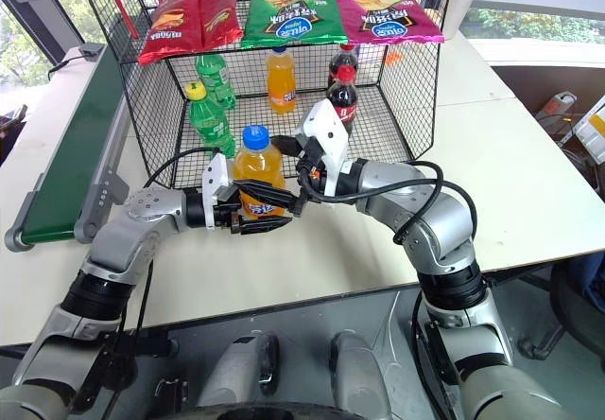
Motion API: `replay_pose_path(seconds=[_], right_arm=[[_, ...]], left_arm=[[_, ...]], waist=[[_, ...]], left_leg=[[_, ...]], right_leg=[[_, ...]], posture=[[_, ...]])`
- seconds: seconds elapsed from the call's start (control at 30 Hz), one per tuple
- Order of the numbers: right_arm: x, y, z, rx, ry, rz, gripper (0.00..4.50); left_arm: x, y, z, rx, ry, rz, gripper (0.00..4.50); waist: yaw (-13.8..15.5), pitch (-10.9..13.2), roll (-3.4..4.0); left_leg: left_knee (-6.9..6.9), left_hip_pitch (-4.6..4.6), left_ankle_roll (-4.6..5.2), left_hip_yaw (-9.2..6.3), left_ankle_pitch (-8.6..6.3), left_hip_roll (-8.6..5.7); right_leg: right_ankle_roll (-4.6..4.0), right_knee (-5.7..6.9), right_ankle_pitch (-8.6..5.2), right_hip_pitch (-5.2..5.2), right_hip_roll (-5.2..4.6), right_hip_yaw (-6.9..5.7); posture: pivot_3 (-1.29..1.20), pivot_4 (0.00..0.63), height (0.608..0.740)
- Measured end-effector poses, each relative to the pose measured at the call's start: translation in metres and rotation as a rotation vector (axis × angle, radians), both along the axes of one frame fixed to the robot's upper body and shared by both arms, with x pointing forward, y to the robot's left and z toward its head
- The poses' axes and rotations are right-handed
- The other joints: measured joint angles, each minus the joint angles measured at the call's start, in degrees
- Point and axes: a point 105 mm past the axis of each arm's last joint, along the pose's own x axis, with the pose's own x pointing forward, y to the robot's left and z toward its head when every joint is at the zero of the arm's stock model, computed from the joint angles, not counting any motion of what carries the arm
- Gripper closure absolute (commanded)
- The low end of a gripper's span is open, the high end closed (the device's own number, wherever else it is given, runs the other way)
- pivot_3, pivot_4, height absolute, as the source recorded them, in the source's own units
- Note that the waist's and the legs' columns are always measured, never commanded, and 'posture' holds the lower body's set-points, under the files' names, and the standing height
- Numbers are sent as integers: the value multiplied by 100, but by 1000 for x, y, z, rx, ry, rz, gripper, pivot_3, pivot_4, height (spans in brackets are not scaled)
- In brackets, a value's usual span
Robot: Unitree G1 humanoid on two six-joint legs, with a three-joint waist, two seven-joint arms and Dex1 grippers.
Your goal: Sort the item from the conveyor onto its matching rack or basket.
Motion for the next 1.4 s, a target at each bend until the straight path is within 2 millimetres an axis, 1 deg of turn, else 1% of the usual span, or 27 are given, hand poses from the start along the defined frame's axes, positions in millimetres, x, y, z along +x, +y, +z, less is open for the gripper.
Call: replay_pose_path(seconds=[0.07, 0.1, 0.6, 0.63, 0.67, 1.13, 1.23, 1.4], right_arm=[[2, -1, 0, 3, 3, -9, 1790], [2, -2, 0, 4, 5, -11, 1910], [3, -2, 0, 3, 7, -22, 1910], [3, -3, 0, 3, 8, -24, 1910], [4, -3, 0, 2, 7, -29, 1910], [7, -5, -2, -8, 9, -58, 1910], [9, -5, -5, -16, 17, -69, 1910], [22, -11, -11, -30, 34, -130, 1910]], left_arm=[[0, -2, 0, -6, 0, -1, 1505], [0, -2, 0, -6, -1, 0, 1505], [1, -3, 0, -3, 12, 9, 1505], [1, -3, 0, -4, 17, 10, 435], [3, -3, 0, -5, 25, 19, 15], [8, 0, 4, -6, 24, 59, 15], [6, 10, 10, 6, -5, 75, 15], [5, 31, 21, -14, -10, 137, 15]], waist=[[-2, 0, 0], [-3, 0, 0], [-1, 0, 0], [-1, 0, 0], [-1, 0, 0], [-3, 0, 0], [-12, 0, 1], [-10, 1, 1]], left_leg=[[0, 0, 0, -1, 0, 0], [0, 0, 0, -1, 0, 1], [0, 0, 0, -2, 0, 1], [0, 0, 0, -2, 0, 1], [0, 0, 0, -2, 0, 1], [0, 0, 0, -2, 0, 1], [-1, 0, 0, -3, 0, 1], [-1, 0, 0, -3, 0, 2]], right_leg=[[0, 1, 0, 0, 0, 0], [0, 1, 0, 0, 1, 0], [0, 1, 0, 0, 1, 0], [0, 1, 0, 0, 1, 0], [0, 1, 0, 0, 1, 0], [1, 0, 0, 0, 1, 0], [0, 0, 0, -1, 1, 0], [0, 1, 0, -1, 0, 0]], posture=[[0, 150, 739], [0, 150, 739], [0, 150, 739], [0, 150, 739], [0, 150, 739], [0, 150, 739], [0, 150, 739], [0, 150, 739]])
